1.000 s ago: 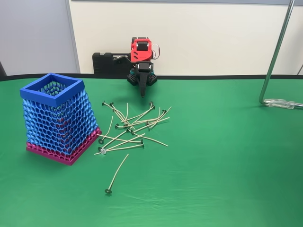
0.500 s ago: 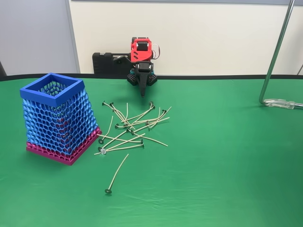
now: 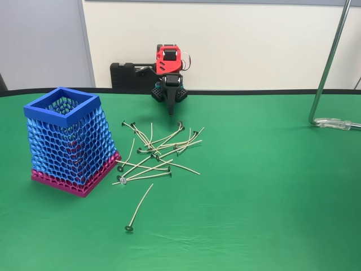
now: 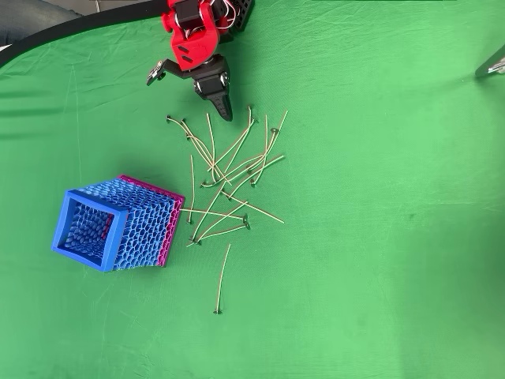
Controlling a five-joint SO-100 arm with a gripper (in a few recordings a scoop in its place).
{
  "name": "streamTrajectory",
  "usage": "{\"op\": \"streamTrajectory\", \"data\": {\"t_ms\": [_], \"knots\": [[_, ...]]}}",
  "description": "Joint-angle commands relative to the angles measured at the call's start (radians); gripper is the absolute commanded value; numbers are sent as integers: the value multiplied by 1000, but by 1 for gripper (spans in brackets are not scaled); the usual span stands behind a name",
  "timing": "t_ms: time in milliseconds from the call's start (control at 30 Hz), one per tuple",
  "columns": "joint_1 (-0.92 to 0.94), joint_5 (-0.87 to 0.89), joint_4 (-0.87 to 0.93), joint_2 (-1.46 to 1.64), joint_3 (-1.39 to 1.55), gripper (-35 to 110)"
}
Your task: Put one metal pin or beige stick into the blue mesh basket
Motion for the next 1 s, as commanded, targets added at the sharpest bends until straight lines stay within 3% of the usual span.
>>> {"op": "streamTrajectory", "data": {"t_ms": [0, 600, 967], "knots": [[0, 6, 23, -35, -77, 1], [-21, 44, 337, -457, -612, 1], [-87, 84, 376, -776, -724, 1]]}}
